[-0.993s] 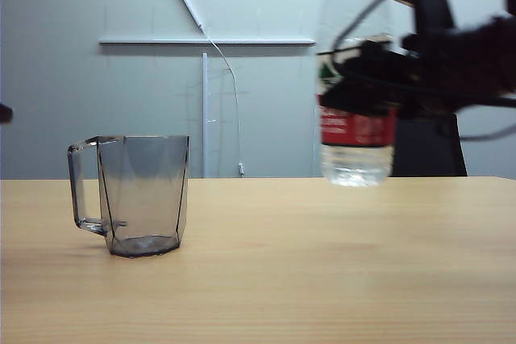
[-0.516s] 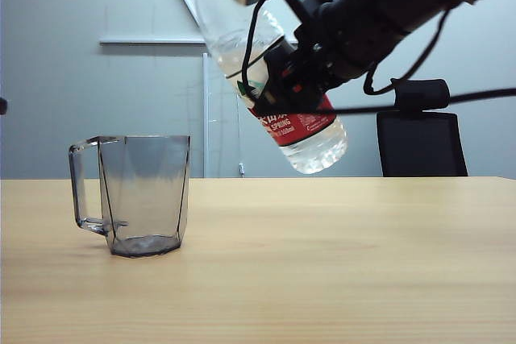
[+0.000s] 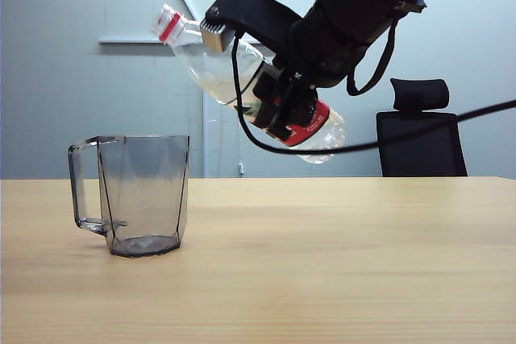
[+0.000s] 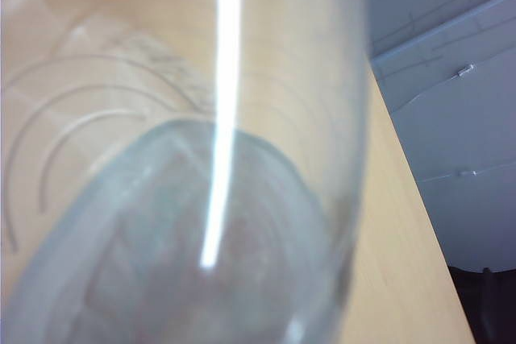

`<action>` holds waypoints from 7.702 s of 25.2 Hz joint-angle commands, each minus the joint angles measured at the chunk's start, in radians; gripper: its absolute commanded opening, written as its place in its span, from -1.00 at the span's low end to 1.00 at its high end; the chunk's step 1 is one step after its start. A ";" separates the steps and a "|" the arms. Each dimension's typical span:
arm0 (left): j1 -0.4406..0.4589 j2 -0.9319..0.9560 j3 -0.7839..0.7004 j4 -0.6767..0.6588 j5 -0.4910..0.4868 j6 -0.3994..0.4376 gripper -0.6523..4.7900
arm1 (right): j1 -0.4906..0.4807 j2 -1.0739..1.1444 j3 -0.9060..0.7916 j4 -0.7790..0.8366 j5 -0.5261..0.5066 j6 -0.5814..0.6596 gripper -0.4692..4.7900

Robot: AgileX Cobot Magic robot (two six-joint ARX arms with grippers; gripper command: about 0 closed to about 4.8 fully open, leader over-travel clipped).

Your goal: Pick up the mineral water bottle on the table and pour water into the mug until it's half full.

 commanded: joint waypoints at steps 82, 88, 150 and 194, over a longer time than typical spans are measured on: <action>0.000 0.001 0.002 0.011 0.004 -0.003 -0.77 | 0.022 -0.011 0.018 0.049 0.278 -0.521 -0.26; 0.000 0.001 0.002 0.011 0.004 -0.003 -0.77 | 0.022 -0.011 0.018 0.049 0.280 -0.520 -0.26; 0.002 0.001 0.002 0.011 0.004 -0.003 -0.77 | -0.142 -0.196 -0.569 0.561 -0.117 1.011 0.30; 0.396 0.001 0.002 0.011 0.004 -0.003 -0.77 | -0.111 -1.387 -0.697 -0.484 -0.135 1.094 1.00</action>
